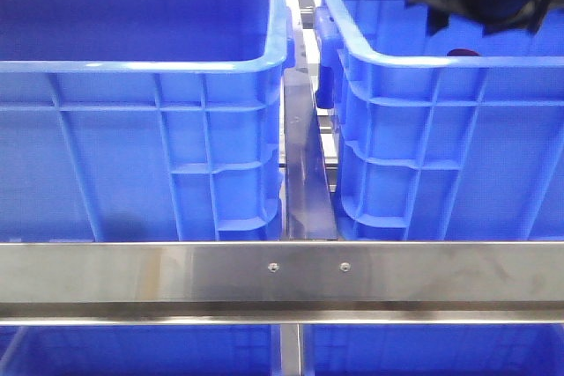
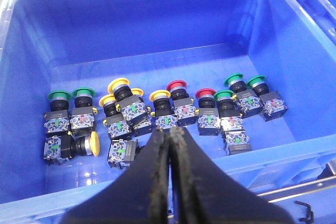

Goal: Pick red and yellow buttons and place in box
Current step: 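Carry the red button into the empty crate and lower it, then open the right gripper and lift away from the red button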

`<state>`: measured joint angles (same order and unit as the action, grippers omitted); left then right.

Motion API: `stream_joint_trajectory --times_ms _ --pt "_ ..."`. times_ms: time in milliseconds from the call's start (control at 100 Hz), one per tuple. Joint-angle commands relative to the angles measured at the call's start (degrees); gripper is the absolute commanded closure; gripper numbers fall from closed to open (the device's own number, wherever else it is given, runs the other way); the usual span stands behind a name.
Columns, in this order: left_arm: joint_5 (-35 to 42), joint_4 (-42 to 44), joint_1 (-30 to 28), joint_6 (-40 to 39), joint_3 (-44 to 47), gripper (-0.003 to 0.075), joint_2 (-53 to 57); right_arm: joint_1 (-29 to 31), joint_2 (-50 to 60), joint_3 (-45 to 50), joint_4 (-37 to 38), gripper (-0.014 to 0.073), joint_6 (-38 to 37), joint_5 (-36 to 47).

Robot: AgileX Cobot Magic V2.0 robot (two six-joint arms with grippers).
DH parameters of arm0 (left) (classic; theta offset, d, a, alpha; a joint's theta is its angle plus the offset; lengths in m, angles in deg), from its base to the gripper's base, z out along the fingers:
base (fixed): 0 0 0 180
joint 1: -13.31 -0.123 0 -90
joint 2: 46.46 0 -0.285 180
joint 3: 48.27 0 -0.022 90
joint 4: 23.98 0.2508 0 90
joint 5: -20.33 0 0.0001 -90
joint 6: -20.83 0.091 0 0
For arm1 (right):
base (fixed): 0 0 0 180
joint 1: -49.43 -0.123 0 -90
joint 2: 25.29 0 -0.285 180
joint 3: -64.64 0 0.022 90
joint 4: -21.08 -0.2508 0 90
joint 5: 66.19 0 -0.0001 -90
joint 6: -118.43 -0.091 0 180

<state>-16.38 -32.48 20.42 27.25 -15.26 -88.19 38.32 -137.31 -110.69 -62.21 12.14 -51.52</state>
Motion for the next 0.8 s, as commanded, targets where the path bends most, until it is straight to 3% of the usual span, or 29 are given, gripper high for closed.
stream_joint_trajectory --times_ms 0,790 --pt "4.3 -0.7 -0.1 -0.6 -1.5 0.0739 -0.1 0.2 6.6 0.3 0.8 0.0069 2.4 0.3" --pt "4.3 -0.7 -0.1 -0.6 -1.5 0.0739 -0.1 0.2 53.7 35.2 -4.8 0.0075 3.7 -5.0"
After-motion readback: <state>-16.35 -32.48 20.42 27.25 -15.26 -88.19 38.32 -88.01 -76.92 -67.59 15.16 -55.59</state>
